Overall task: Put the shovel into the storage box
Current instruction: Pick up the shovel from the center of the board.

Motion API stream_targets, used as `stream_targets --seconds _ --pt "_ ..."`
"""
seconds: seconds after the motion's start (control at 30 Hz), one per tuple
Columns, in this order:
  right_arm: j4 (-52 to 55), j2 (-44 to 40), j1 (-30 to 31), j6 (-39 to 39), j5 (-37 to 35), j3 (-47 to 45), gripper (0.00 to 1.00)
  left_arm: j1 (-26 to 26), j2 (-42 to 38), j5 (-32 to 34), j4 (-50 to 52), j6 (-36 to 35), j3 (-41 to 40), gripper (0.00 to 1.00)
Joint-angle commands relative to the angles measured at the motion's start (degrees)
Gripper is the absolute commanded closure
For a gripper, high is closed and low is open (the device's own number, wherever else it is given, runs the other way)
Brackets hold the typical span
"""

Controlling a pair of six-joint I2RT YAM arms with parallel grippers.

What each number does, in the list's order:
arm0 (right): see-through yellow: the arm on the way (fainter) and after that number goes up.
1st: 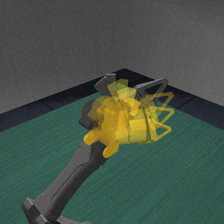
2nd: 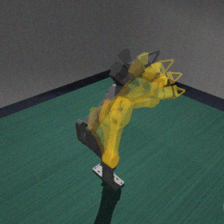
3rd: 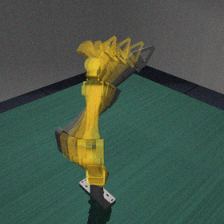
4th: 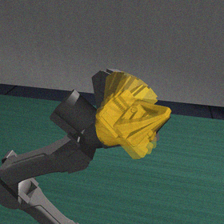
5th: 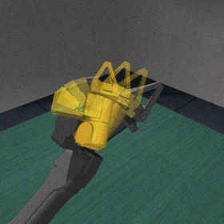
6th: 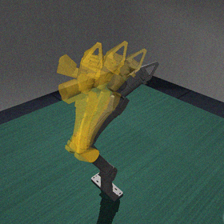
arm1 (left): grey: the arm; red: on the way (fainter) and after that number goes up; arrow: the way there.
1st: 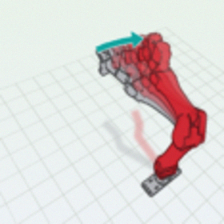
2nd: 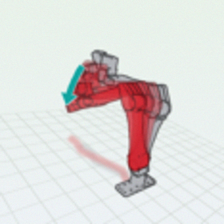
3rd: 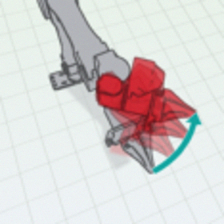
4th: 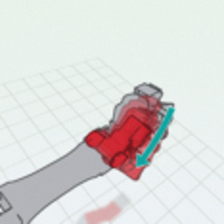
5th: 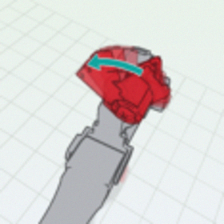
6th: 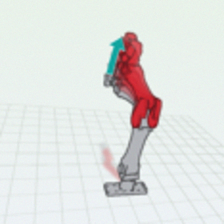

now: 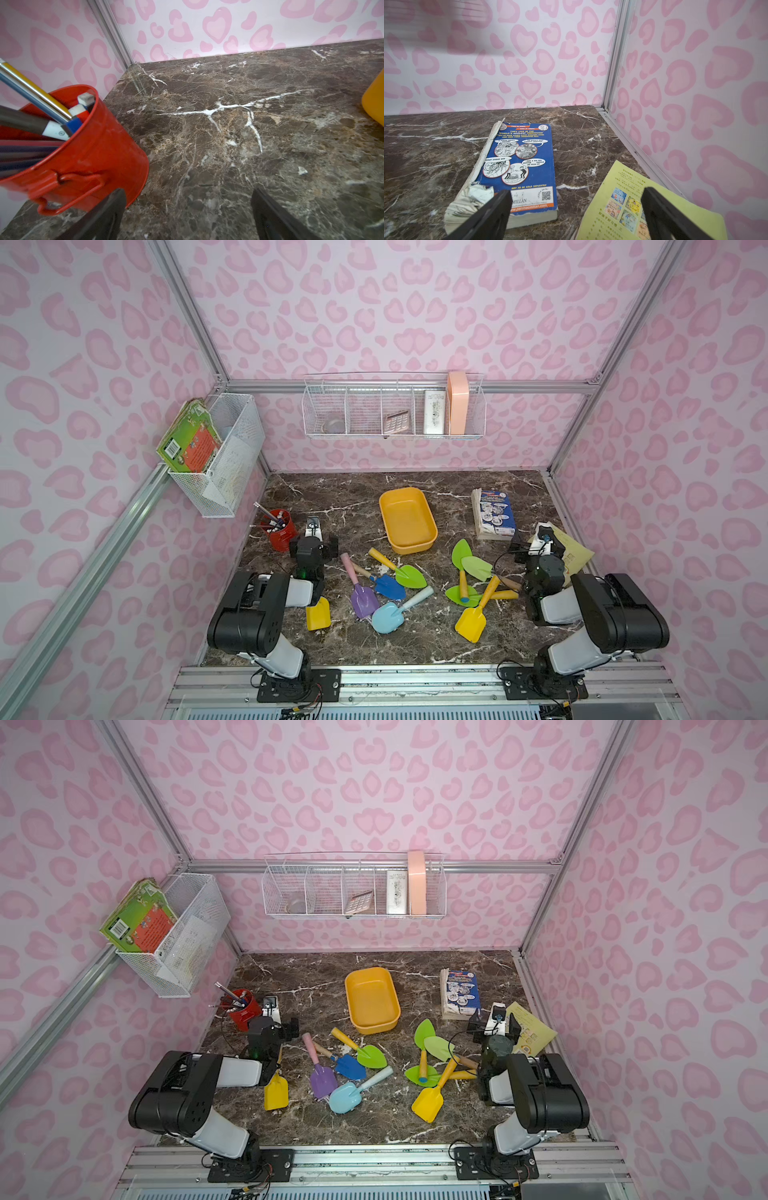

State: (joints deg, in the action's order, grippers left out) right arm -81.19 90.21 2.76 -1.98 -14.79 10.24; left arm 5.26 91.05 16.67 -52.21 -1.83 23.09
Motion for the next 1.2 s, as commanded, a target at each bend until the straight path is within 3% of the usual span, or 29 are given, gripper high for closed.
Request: stream_targets --seconds 0.0,0.73,0.87,1.0,1.07,1.17 --pt "-0.01 -0.13 -0.03 -0.57 -0.07 0.15 0.0 0.02 -0.2 -0.14 -0.22 0.03 0.02 0.01" --pt "0.27 -1.44 0.11 -1.24 -2.35 -0.16 0.0 0.1 -1.11 0.86 -0.29 -0.15 0.07 0.01" --pt "4.64 -7.85 1.25 -0.18 -3.72 -0.65 0.0 1.51 -6.8 3.56 14.97 1.16 4.92 0.01" --pt "15.91 -15.76 1.28 -1.83 -4.55 2.2 0.0 2.19 -11.16 7.37 31.55 3.35 12.35 0.01" --pt "23.23 -19.2 1.04 -6.67 -5.08 4.8 0.0 2.21 -13.4 7.81 38.4 7.07 15.33 0.01" --pt "30.0 -23.62 0.94 -10.06 0.32 7.8 0.0 2.13 -16.07 6.93 51.18 15.37 21.51 0.01"
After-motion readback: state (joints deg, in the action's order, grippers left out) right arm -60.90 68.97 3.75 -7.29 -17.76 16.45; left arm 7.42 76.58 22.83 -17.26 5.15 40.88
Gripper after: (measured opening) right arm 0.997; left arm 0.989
